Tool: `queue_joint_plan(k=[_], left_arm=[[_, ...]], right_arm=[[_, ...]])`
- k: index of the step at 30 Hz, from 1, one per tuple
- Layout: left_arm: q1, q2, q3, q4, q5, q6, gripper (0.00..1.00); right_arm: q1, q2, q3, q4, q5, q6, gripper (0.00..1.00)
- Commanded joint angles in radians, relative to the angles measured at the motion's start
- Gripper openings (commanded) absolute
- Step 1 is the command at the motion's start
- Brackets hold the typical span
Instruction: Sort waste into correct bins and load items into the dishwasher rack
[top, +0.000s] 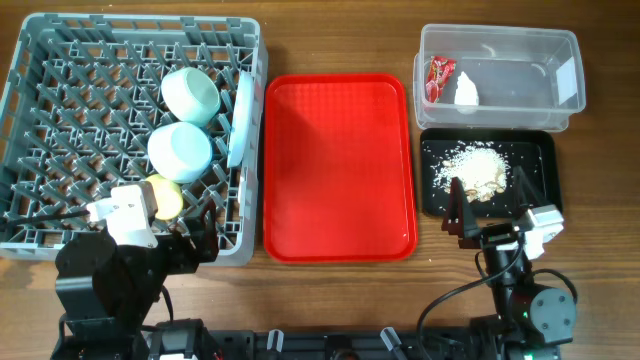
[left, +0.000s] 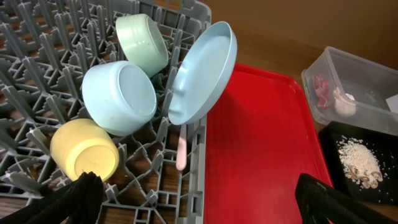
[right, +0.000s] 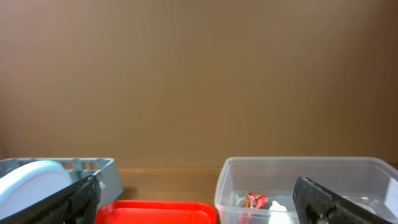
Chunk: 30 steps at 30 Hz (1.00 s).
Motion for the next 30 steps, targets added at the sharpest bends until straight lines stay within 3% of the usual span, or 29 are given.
queue_joint_plan(k=[1,4,9,30], left_arm=[[-0.003,-0.003,-0.005,0.0,0.013,0.017,1.0],[-0.003,-0.003,-0.005,0.0,0.013,0.017,1.0],[-0.003,-0.003,-0.005,0.0,0.013,0.017,1.0],[-0.003,-0.003,-0.005,0.0,0.013,0.017,1.0]], right_arm=[[-0.038,-0.043,-0.078,0.109,0.01,0.022,1.0],[-0.061,-0.042,-0.122,0.113,0.009,0.021,1.0],[-0.062,-0.042,-0.121,-0.164,-0.041,0.016,1.0],[-0.062,-0.041,-0.121,-0.156,-0.043,0.026,1.0]])
